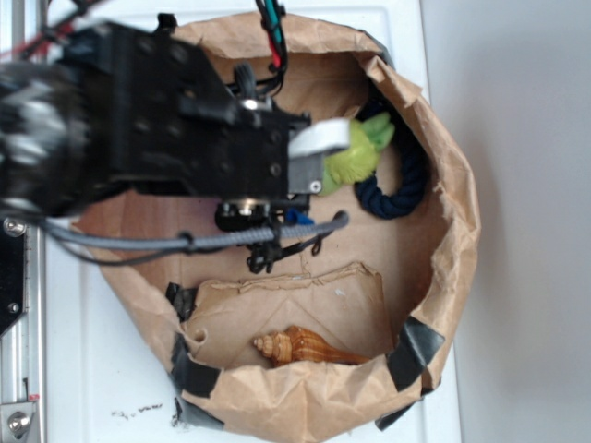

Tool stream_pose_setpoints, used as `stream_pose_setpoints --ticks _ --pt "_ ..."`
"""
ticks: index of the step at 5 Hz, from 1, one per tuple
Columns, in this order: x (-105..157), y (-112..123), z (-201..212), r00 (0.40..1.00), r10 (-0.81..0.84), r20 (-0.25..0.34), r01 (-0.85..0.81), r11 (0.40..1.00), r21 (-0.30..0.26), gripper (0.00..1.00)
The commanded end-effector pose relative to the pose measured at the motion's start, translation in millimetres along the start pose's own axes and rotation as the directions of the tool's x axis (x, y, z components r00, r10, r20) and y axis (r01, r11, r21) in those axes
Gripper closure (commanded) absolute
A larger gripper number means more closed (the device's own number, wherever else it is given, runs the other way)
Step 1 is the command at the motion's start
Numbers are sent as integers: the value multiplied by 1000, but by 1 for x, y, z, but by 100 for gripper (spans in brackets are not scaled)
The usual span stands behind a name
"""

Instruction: Grab the white paper.

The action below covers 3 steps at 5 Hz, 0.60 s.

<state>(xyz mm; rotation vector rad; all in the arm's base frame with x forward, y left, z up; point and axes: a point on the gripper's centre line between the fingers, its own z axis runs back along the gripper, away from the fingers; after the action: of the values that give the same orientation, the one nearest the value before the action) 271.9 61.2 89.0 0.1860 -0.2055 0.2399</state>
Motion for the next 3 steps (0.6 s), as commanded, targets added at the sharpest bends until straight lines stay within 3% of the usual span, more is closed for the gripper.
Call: stream_pose_setpoints --ticks 1,2,3 --pt "25 30 106 998 45 -37 -48 995 -92 100" --pt "30 29 123 997 56 -47 -61 993 -104 100" --pt "30 27 117 998 43 -40 -47 994 -100 0"
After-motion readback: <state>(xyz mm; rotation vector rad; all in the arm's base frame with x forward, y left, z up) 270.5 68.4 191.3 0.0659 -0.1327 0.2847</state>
